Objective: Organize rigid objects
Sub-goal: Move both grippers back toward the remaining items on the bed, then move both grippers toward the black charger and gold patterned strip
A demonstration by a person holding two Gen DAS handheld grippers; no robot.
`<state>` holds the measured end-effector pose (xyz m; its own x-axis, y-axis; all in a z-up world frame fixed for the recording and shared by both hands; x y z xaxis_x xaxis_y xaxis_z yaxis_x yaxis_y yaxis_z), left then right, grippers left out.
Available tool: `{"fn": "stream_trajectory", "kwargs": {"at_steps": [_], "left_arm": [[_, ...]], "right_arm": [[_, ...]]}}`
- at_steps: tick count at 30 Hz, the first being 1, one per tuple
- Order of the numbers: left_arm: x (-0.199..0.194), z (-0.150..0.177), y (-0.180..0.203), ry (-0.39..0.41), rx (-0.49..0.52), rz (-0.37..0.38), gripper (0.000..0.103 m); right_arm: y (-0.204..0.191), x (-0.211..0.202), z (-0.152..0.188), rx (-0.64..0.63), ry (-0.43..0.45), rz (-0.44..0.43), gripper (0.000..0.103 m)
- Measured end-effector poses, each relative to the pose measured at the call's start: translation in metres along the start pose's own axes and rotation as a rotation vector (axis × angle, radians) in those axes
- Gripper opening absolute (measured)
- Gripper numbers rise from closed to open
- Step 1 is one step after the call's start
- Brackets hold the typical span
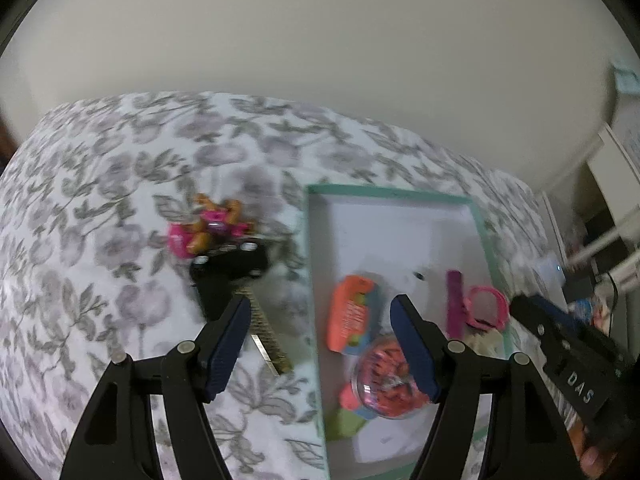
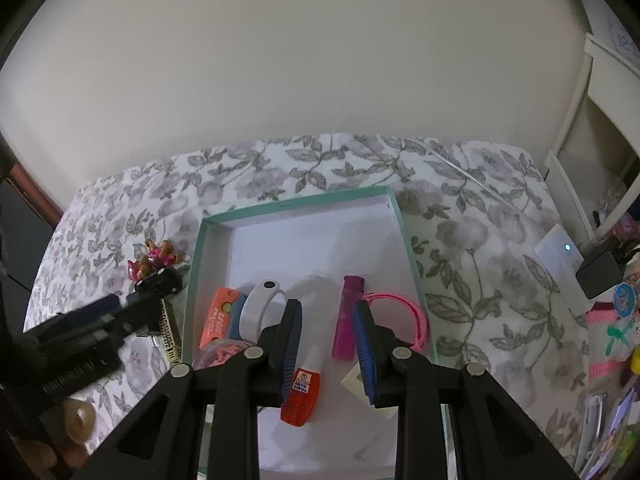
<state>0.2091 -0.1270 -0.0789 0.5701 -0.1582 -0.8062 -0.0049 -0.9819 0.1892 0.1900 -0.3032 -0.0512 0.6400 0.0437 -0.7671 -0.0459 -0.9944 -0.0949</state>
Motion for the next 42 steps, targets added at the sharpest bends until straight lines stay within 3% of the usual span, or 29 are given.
{"fn": "stream_trajectory", "kwargs": {"at_steps": [2,5,10,14,16,25,27,42], "left_arm": [[0.0,-0.003,-0.01,0.004,-0.028,-0.019,0.081],[0.001,-0.004,-0.022,0.012,-0.059,-0.04,0.082],[0.001,-0.007,-0.033,0.023,-0.085,-0.065,0.083],[0.001,-0.009,-0.039,0.034,-0.084,-0.088,0.088],[0.0,-0.01,-0.041,0.038,-0.095,-0.087,0.094],[0.0,-0.013,-0.052,0.059,-0.102,-0.128,0.096],[0.001,-0.013,-0.054,0.057,-0.11,-0.134,0.096],[-0.004,-0.015,-0.058,0.081,-0.095,-0.169,0.096]], "right_arm": [[-0.001,0.003,0.002,-0.003,-0.008,0.001,0.03],[-0.003,0.007,0.004,-0.009,-0.015,0.004,0.046],[-0.008,0.01,0.006,-0.026,-0.02,0.008,0.05],[-0.01,0.012,0.006,-0.03,-0.017,0.012,0.07],[-0.011,0.014,0.007,-0.027,-0.02,0.014,0.075],[-0.014,0.018,0.009,-0.027,-0.023,0.004,0.091],[-0.014,0.018,0.008,-0.027,-0.015,0.009,0.101],[-0.022,0.021,0.009,-0.053,-0.001,-0.003,0.103]]}}
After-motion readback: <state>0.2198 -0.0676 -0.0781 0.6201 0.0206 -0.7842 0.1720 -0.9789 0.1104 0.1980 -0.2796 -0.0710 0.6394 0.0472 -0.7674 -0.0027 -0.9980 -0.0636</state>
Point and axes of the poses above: each gripper's, at about its wrist camera, not at the fingertips, and x roughly the way its jaws point, y to its right, z to its underside, the point moved 10 cm from there along x, roughly the way its jaws point, and after that the axes turned 9 degrees about y, right-handed, at the moved point
